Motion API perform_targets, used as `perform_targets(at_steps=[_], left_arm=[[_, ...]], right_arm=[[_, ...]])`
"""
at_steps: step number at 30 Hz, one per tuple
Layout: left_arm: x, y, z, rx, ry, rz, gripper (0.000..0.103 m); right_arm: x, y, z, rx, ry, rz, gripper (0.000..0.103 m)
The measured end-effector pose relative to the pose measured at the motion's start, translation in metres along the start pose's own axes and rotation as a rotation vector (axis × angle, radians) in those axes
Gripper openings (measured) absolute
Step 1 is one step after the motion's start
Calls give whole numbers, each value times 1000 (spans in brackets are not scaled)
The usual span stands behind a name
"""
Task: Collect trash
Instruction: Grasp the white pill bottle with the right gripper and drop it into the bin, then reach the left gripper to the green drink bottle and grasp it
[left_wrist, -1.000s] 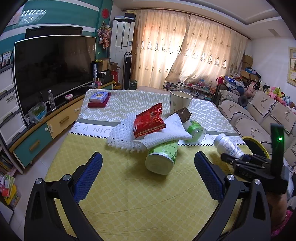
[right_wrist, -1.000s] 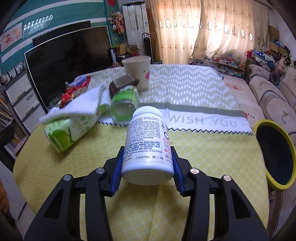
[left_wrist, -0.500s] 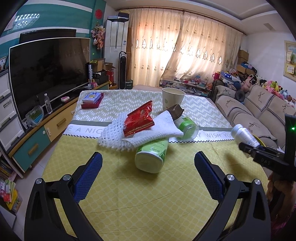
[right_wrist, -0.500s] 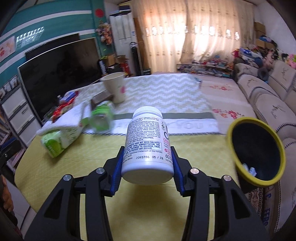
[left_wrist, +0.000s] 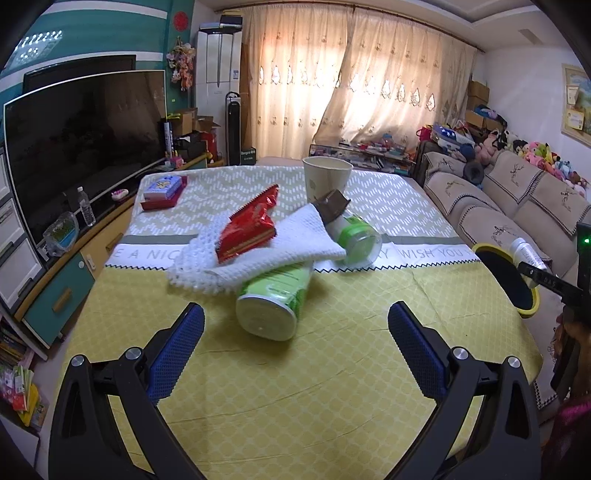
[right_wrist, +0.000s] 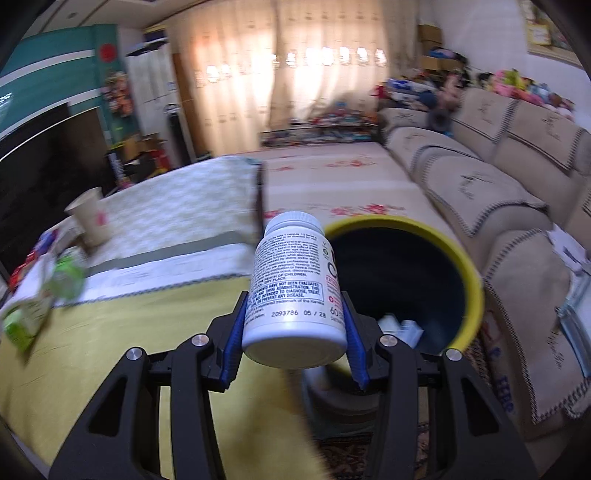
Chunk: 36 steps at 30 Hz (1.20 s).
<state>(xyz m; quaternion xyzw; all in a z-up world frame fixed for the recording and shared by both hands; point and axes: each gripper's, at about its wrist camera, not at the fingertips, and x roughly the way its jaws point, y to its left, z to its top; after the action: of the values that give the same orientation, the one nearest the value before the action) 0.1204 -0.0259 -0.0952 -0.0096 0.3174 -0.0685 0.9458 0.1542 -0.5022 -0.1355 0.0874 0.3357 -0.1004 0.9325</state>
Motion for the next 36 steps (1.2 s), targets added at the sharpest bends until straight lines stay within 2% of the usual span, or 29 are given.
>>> perform_targets(at_steps=[5, 10, 11, 12, 13, 14, 20, 28, 36], left_arm=[[8, -9, 0, 15, 20, -2, 98], [15, -14, 2, 24, 29, 1, 98], [16, -15, 2, 25, 31, 2, 98], [17, -15, 2, 26, 32, 2, 98], [18, -16, 2, 27, 33, 3, 98], [18, -15, 2, 27, 32, 4, 98], [25, -7, 2, 17, 39, 27, 98], [41, 15, -1, -10, 79, 58, 98], [73, 27, -4, -42, 171, -10, 98]], right_arm=[[25, -37, 4, 37, 31, -79, 45], [50, -54, 6, 49, 58, -119, 45], [57, -57, 5, 52, 63, -134, 47], [59, -60, 5, 59, 61, -150, 58], [60, -61, 5, 68, 54, -168, 63], [59, -62, 5, 73, 42, -179, 63], [33, -56, 1, 83, -14, -150, 63], [11, -31, -6, 58, -27, -78, 63], [13, -21, -8, 44, -11, -41, 63]])
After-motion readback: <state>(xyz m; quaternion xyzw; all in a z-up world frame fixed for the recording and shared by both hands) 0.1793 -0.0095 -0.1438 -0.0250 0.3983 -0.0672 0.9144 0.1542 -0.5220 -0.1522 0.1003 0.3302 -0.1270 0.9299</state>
